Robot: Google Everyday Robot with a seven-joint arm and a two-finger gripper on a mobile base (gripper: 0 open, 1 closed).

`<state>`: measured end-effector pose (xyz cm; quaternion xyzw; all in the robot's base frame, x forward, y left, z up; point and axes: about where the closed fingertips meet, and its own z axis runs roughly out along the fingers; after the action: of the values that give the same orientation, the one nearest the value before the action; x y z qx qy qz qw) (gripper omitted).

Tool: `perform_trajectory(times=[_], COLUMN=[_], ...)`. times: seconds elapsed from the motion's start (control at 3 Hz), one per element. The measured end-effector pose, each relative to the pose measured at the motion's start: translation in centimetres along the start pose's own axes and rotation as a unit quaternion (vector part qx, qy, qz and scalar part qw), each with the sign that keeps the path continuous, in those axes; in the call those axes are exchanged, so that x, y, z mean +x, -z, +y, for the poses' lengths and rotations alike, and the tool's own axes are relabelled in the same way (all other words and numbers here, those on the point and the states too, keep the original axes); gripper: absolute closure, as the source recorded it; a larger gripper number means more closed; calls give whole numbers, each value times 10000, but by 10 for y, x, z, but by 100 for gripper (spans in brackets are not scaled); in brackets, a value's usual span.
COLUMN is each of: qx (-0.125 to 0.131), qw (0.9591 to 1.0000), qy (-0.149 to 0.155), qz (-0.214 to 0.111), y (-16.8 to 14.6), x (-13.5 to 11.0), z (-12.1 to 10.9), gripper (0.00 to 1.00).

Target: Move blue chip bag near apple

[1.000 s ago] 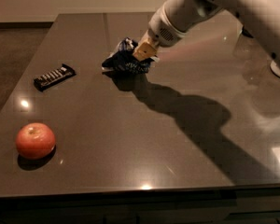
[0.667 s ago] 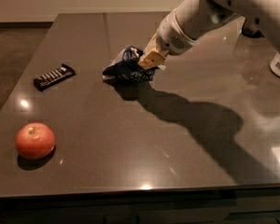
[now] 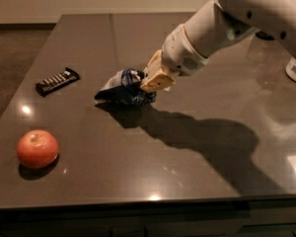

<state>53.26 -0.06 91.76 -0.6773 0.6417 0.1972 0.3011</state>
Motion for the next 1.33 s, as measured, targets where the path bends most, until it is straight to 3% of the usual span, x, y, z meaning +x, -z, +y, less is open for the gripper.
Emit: perform_trajectory(times=[0.33, 0.67, 1.33], qx=[-272, -383, -452], qw=[9984, 9964, 9929], qy=[491, 752, 1100], qz=[-106, -105, 78], y=[-10, -16, -35], x=[-18, -26, -39], z=[32, 49, 71], gripper=[100, 100, 59])
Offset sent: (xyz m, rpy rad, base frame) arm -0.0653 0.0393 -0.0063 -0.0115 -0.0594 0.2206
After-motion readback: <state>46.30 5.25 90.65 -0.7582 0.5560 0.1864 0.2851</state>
